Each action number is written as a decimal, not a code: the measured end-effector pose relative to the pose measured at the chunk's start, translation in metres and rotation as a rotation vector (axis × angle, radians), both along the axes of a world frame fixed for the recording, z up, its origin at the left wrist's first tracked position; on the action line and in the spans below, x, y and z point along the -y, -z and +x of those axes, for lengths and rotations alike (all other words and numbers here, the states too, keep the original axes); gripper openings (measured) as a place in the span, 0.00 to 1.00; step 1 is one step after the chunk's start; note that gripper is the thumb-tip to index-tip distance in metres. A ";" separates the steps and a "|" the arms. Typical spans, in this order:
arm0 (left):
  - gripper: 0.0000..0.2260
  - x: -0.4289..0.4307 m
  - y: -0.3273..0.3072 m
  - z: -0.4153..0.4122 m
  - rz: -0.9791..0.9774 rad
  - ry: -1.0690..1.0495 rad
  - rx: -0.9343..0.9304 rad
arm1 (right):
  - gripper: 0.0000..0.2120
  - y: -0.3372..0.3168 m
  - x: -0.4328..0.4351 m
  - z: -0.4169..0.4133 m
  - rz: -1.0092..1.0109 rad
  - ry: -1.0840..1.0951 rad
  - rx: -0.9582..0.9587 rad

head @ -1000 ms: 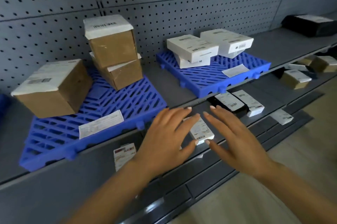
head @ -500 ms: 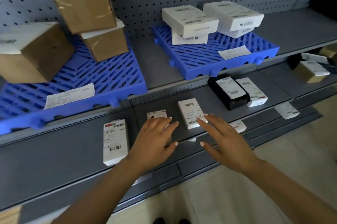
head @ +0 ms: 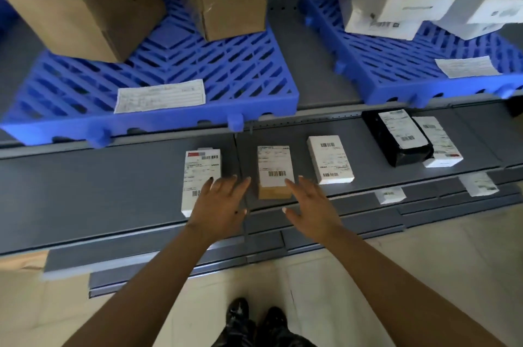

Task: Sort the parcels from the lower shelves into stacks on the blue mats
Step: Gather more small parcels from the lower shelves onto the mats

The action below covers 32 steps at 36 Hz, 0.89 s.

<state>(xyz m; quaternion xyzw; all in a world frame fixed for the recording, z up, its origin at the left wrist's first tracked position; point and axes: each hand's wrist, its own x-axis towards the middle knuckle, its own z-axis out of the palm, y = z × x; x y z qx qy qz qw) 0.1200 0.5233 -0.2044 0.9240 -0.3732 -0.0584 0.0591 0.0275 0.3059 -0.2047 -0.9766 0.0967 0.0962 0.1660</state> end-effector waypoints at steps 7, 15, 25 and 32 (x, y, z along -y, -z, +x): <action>0.31 -0.031 0.031 0.014 0.111 -0.127 -0.060 | 0.35 0.024 -0.015 0.040 -0.117 -0.025 -0.028; 0.32 -0.038 0.066 0.037 0.217 -0.247 -0.134 | 0.39 0.052 -0.018 0.082 -0.163 -0.007 -0.021; 0.31 -0.028 0.091 0.041 0.078 -0.361 -0.130 | 0.31 0.065 -0.022 0.082 -0.224 -0.036 0.033; 0.23 -0.038 0.073 0.035 -0.134 -0.247 -0.006 | 0.28 0.039 -0.013 0.052 -0.204 -0.075 0.131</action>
